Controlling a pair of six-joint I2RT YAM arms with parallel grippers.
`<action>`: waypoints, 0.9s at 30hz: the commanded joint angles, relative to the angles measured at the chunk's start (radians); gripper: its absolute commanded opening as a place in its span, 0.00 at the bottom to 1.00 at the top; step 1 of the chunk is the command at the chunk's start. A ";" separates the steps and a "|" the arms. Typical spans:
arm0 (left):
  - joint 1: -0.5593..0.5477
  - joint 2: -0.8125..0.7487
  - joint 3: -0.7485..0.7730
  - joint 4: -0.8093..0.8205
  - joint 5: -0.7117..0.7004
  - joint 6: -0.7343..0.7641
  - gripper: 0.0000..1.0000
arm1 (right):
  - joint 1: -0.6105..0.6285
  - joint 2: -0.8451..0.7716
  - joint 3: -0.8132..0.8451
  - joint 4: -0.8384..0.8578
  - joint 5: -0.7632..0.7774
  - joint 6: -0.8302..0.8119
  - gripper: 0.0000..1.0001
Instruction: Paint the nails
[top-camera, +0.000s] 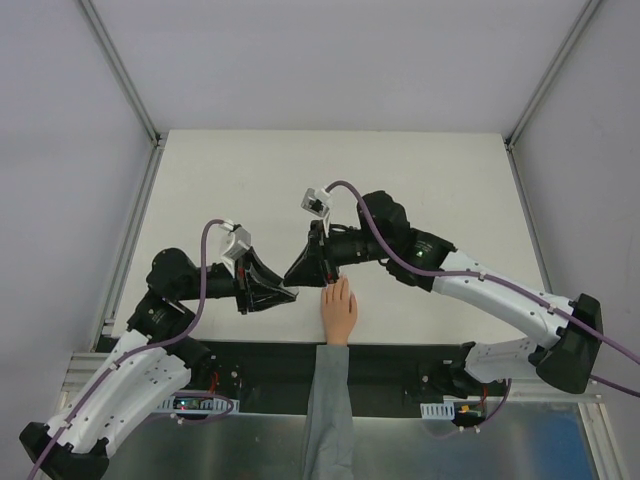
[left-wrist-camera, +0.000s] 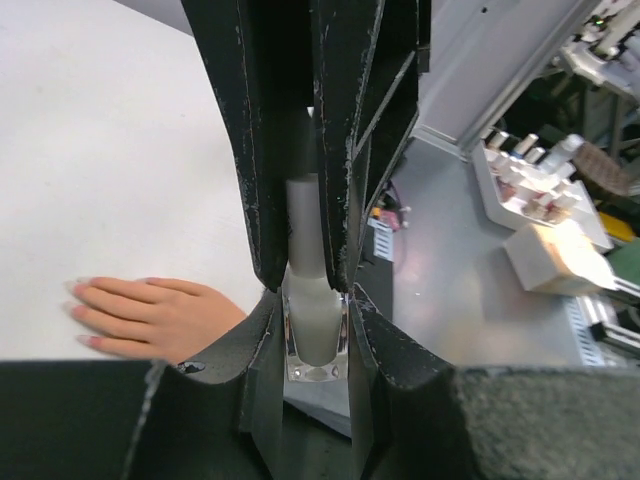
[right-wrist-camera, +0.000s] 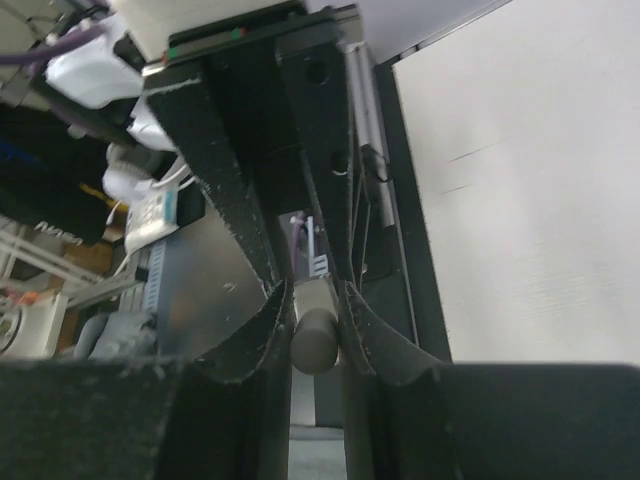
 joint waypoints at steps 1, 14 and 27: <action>-0.011 -0.012 -0.005 0.152 0.210 -0.084 0.00 | -0.044 -0.016 -0.020 0.200 -0.263 0.009 0.00; -0.013 -0.024 0.065 -0.137 -0.359 0.156 0.00 | 0.008 0.031 0.262 -0.272 0.552 0.165 0.64; -0.013 -0.083 0.059 -0.134 -0.703 0.227 0.00 | 0.173 0.316 0.635 -0.469 0.946 0.272 0.52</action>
